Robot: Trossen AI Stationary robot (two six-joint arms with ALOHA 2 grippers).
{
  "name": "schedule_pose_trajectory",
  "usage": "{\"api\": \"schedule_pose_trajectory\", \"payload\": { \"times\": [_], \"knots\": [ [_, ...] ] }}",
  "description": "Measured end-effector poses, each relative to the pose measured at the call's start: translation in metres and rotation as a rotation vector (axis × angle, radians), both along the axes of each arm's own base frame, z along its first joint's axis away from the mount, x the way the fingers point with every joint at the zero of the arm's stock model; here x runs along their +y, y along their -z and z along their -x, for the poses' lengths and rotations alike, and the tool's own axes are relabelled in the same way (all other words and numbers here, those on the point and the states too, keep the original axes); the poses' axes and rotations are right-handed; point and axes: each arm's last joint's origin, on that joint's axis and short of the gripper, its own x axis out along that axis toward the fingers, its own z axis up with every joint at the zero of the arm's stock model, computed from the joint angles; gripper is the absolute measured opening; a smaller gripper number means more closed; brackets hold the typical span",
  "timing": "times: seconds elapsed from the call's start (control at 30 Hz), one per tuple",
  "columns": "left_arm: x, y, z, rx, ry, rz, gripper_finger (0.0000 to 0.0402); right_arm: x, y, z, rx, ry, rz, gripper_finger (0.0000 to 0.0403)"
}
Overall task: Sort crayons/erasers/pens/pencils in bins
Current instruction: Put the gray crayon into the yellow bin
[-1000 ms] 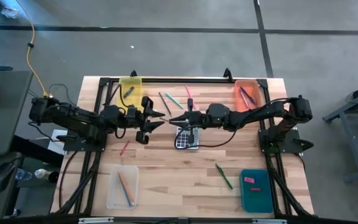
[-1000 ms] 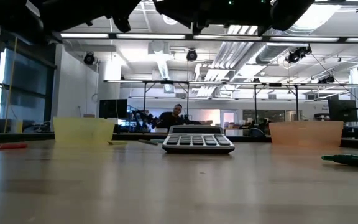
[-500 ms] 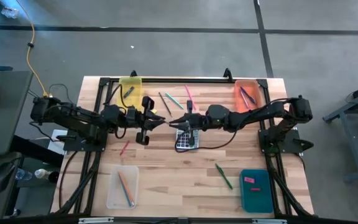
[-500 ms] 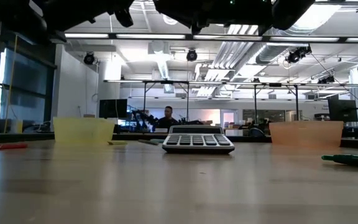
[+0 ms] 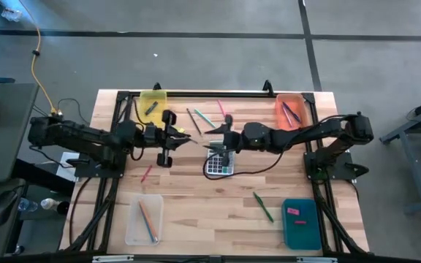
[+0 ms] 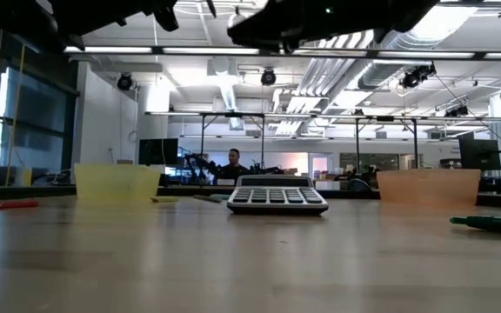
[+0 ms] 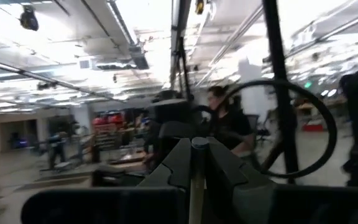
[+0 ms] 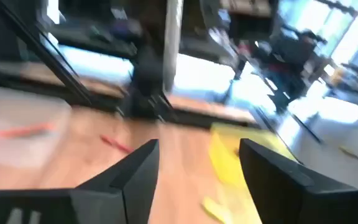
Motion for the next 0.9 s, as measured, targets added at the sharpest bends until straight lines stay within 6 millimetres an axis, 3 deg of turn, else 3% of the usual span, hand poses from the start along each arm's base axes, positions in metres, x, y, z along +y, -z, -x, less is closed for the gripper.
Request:
{"api": "schedule_pose_trajectory", "payload": {
  "times": [0.23, 0.5, 0.73, 0.9],
  "knots": [
    [0.02, -0.02, 0.031, 0.214, -0.282, -0.03, 0.0009, -0.003, -0.002, 0.018, 0.174, 0.103, 0.037, 0.0209],
    [0.056, -0.038, 0.062, 0.644, -0.883, 0.155, 0.0008, -0.012, 0.007, 0.022, 0.267, 0.181, 0.057, 0.0106],
    [0.111, -0.007, 0.065, 0.882, -1.085, 0.353, 0.0008, -0.029, 0.024, 0.029, 0.303, 0.132, -0.006, 0.0009],
    [0.151, 0.018, 0.066, 1.063, -1.07, 0.494, 0.0008, -0.034, 0.033, 0.034, 0.288, 0.121, -0.043, 0.0013]
  ]
}}
